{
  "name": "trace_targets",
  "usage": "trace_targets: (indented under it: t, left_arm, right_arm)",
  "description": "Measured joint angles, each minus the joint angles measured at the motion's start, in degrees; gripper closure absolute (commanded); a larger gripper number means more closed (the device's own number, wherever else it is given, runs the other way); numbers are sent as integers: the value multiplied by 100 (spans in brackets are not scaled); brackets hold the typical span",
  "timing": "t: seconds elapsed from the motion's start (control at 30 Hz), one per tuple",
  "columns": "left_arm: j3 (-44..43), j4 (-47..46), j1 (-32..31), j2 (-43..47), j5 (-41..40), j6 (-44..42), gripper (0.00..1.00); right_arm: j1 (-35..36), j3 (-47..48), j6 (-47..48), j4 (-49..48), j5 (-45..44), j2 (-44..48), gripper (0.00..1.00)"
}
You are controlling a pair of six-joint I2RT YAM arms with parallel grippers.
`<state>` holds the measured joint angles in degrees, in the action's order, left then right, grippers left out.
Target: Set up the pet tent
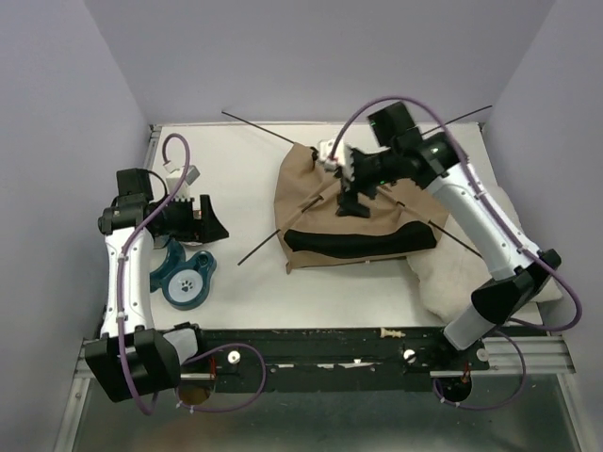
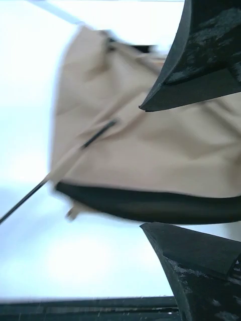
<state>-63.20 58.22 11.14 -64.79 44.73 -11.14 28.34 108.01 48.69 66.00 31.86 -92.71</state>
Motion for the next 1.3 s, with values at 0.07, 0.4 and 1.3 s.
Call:
trace_targets:
  t: [0.07,0.4,1.3]
  left_arm:
    - [-74,9,278,-94,11,140,12]
    - [-181,22,1099,-404,258,713,16]
    - [1097,-868,1207,302,828,1751,15]
  right_arm:
    - [656,-116,295,-249,197,-39,7]
    - [2645,-398,1467,-1508,800,-1303,25]
    - [2929,-820,2719,-3091,-522,-2573,99]
